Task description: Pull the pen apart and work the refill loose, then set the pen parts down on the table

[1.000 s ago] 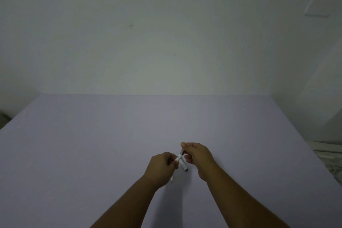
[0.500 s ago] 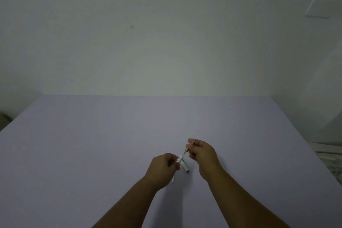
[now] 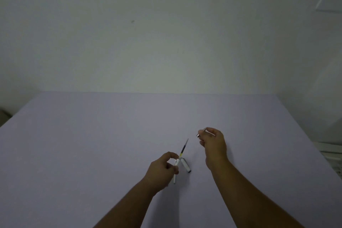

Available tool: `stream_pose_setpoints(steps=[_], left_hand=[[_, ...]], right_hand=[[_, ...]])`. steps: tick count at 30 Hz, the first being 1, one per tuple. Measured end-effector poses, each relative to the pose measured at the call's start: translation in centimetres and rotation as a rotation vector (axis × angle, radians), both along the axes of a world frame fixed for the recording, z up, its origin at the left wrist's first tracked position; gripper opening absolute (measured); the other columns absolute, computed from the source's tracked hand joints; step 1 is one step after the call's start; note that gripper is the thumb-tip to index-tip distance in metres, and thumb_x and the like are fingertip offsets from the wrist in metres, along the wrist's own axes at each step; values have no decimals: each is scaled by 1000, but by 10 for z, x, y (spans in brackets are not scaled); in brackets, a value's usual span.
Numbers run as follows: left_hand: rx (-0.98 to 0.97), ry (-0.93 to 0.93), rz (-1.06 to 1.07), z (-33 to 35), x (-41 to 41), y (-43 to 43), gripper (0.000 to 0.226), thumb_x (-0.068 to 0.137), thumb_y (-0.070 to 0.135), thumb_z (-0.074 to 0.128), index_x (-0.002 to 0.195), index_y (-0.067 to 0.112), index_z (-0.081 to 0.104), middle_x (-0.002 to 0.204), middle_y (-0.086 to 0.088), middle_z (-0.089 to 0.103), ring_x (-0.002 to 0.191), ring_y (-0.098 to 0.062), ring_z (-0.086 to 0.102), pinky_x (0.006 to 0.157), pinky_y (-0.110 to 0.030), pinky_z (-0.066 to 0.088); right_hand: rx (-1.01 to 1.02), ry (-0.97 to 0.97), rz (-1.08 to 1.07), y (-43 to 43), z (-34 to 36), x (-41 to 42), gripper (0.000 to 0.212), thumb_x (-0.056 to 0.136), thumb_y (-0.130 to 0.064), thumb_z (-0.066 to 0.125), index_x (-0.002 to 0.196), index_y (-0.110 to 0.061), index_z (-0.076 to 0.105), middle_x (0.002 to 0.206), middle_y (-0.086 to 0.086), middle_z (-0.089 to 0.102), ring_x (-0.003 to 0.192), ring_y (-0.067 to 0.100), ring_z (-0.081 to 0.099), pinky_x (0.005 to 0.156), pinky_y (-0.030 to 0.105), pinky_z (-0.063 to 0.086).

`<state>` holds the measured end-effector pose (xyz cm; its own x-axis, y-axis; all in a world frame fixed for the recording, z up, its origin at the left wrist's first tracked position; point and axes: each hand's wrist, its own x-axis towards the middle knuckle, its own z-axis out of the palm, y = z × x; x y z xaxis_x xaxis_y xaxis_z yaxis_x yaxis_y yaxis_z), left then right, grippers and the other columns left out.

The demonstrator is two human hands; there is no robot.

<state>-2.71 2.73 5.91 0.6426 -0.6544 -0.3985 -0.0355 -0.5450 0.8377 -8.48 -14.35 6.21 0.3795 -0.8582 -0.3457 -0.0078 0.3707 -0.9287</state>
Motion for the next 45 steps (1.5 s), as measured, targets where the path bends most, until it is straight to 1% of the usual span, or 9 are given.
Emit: stream_pose_setpoints(steps=[5, 8, 12, 23, 29, 33, 36, 41, 45], left_hand=[[39, 61, 60, -16, 1, 0, 31, 81, 10, 56, 79, 41, 58, 66, 1, 66, 52, -13, 56, 40, -17, 47], [77, 71, 70, -26, 0, -3, 28, 79, 12, 57, 79, 40, 57, 65, 2, 67, 52, -10, 57, 39, -16, 46], [106, 71, 64, -39, -1, -5, 26, 75, 11, 58, 84, 36, 60, 73, -5, 68, 58, -13, 59, 41, -20, 47], [95, 60, 33, -49, -4, -6, 30, 77, 9, 58, 79, 39, 57, 62, 2, 65, 55, -11, 56, 39, -18, 46], [77, 72, 25, -48, -5, -9, 27, 78, 8, 57, 87, 34, 60, 64, 1, 65, 57, -14, 56, 40, -19, 47], [68, 66, 18, -45, -6, -15, 27, 78, 8, 56, 90, 32, 60, 65, 1, 65, 55, -13, 55, 37, -16, 46], [67, 58, 2, -42, -7, -20, 27, 77, 10, 58, 91, 34, 58, 74, -4, 69, 58, -16, 57, 39, -16, 47], [69, 23, -17, -49, -4, -20, 25, 81, 14, 59, 95, 34, 59, 74, 1, 68, 57, -10, 56, 37, -9, 43], [95, -2, 29, -58, 1, -16, 27, 84, 18, 61, 108, 29, 58, 69, 6, 62, 59, -9, 56, 42, -12, 46]], right_hand=[[-149, 467, 322, -4, -44, -14, 20, 80, -11, 66, 99, -5, 68, 76, 6, 67, 71, 21, 63, 82, 41, 55], [-299, 729, 525, 5, -71, -21, 21, 81, -15, 64, 101, -9, 69, 97, 10, 71, 91, 25, 65, 85, 34, 51], [-413, 837, 602, 13, -87, -23, 19, 85, -16, 60, 100, -9, 69, 110, 14, 70, 106, 30, 62, 92, 35, 50], [-485, 788, 574, 17, -92, -27, 23, 82, -14, 65, 104, -7, 69, 110, 14, 70, 106, 27, 61, 89, 29, 45], [-373, 688, 454, 15, -79, -27, 26, 90, -7, 49, 109, -8, 67, 110, 11, 68, 102, 27, 61, 92, 35, 48], [-28, 404, 471, 17, -57, -20, 16, 86, -15, 58, 94, -11, 72, 82, 2, 65, 71, 16, 56, 67, 31, 50], [16, 372, 559, 21, -50, -13, 5, 83, -19, 65, 80, -18, 69, 71, -1, 63, 60, 11, 53, 53, 23, 43], [83, 259, 268, 1, -51, -9, 16, 89, -10, 57, 74, -9, 62, 68, 6, 60, 54, 13, 50, 44, 21, 47], [-241, 656, 419, -22, -63, -26, 18, 88, -15, 58, 85, -1, 69, 78, 19, 67, 66, 25, 61, 69, 38, 54]])
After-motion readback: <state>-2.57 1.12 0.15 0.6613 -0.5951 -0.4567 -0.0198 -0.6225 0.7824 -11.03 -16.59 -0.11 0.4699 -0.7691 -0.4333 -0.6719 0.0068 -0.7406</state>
